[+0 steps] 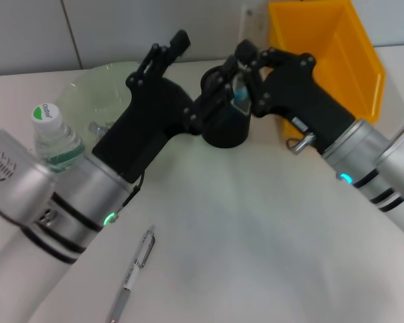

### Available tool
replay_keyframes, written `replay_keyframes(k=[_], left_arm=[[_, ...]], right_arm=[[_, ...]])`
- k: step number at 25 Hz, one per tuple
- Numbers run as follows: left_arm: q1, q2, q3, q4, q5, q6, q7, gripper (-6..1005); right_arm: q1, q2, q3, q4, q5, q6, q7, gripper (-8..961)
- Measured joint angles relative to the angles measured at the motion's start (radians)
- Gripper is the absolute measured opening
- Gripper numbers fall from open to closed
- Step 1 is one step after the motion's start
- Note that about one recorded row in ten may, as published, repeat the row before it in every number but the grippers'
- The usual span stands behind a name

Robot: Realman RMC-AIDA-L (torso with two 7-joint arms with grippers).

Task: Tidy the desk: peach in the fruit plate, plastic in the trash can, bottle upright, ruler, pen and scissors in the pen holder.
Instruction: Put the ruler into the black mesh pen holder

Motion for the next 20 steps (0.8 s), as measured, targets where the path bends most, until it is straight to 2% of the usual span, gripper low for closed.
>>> replay_keyframes(k=[4, 7, 8, 14, 17, 20], left_arm=[[0.068, 0.006, -0.089, -0.001, 0.187, 0.021, -0.146, 795], [0.100, 0.006, -0.137, -0.001, 0.272, 0.022, -0.206, 795], [0.129, 0.012, -0.194, -0.002, 0.388, 0.022, -0.278, 793], [0.143, 0.042, -0.272, -0.004, 0.595, 0.015, -0.416, 785], [0.144, 0.064, -0.328, -0.005, 0.732, 0.013, -0.507, 785], [0.147, 0.076, -0.395, -0.006, 0.859, 0.016, -0.586, 785]], right_arm=[[-0.005, -0.002, 0.008, -0.057, 0.001, -0.015, 0.111, 9], [0.003, -0.003, 0.009, -0.083, 0.001, -0.024, 0.157, 9], [0.007, -0.003, 0.011, -0.090, 0.001, -0.025, 0.170, 9], [0.018, -0.006, 0.019, -0.185, 0.002, -0.025, 0.331, 9], [0.017, -0.009, 0.008, -0.282, 0.001, -0.025, 0.501, 9], [0.009, -0.013, -0.030, -0.397, -0.004, -0.018, 0.655, 9]])
